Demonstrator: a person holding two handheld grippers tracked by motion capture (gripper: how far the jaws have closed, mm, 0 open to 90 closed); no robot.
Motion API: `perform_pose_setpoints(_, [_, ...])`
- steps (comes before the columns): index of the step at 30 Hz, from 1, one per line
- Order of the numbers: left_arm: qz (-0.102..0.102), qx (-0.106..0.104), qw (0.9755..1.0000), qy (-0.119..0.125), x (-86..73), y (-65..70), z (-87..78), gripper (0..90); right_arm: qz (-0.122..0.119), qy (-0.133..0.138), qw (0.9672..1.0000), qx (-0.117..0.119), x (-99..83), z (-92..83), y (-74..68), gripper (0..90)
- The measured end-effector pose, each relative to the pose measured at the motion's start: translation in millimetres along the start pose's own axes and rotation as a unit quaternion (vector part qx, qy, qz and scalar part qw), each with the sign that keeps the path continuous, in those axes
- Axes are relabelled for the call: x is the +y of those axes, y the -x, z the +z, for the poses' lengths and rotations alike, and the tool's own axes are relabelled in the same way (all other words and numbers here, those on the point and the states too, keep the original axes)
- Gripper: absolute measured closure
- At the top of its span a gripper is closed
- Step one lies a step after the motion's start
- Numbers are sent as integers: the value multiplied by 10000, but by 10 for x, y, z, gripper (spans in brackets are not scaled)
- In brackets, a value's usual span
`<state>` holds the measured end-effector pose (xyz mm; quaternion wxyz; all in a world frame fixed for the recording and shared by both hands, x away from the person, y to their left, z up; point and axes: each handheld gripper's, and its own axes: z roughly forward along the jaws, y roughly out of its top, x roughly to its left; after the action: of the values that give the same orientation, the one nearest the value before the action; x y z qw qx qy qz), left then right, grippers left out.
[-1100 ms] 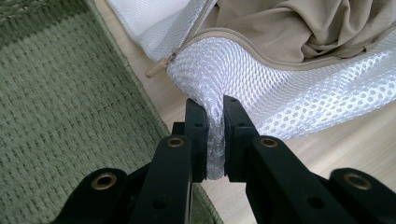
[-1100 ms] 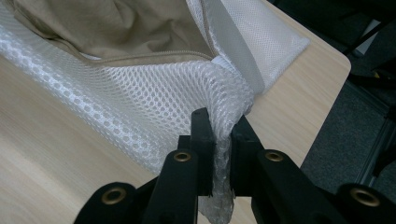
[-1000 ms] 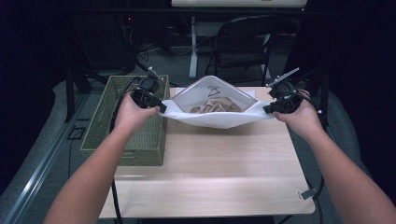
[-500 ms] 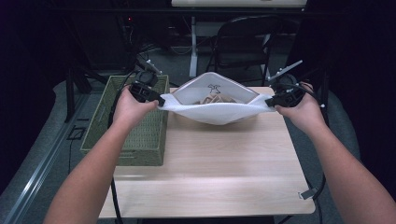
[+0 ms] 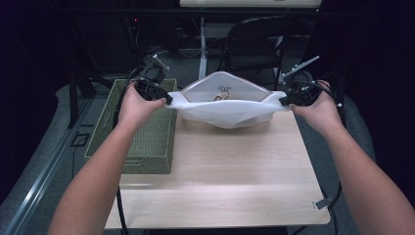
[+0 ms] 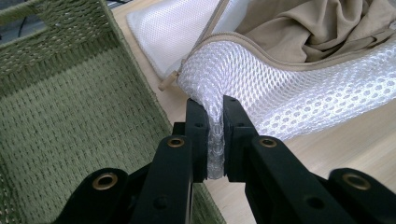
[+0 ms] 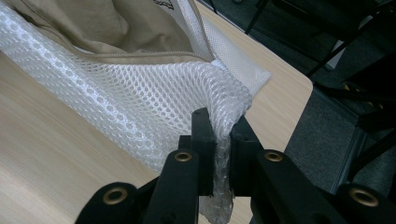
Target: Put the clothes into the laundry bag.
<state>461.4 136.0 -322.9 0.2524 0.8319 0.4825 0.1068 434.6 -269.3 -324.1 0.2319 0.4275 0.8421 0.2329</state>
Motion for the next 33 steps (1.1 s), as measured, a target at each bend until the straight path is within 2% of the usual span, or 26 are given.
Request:
perform_pose_setpoints(13, [55, 71, 10000, 37, 17, 15, -80, 833, -70, 85, 9999, -60, 49, -91, -12, 832])
perform_pose_setpoints(33, [34, 91, 9998, 186, 61, 23, -226, 833, -24, 224, 9997, -74, 94, -221, 34, 832])
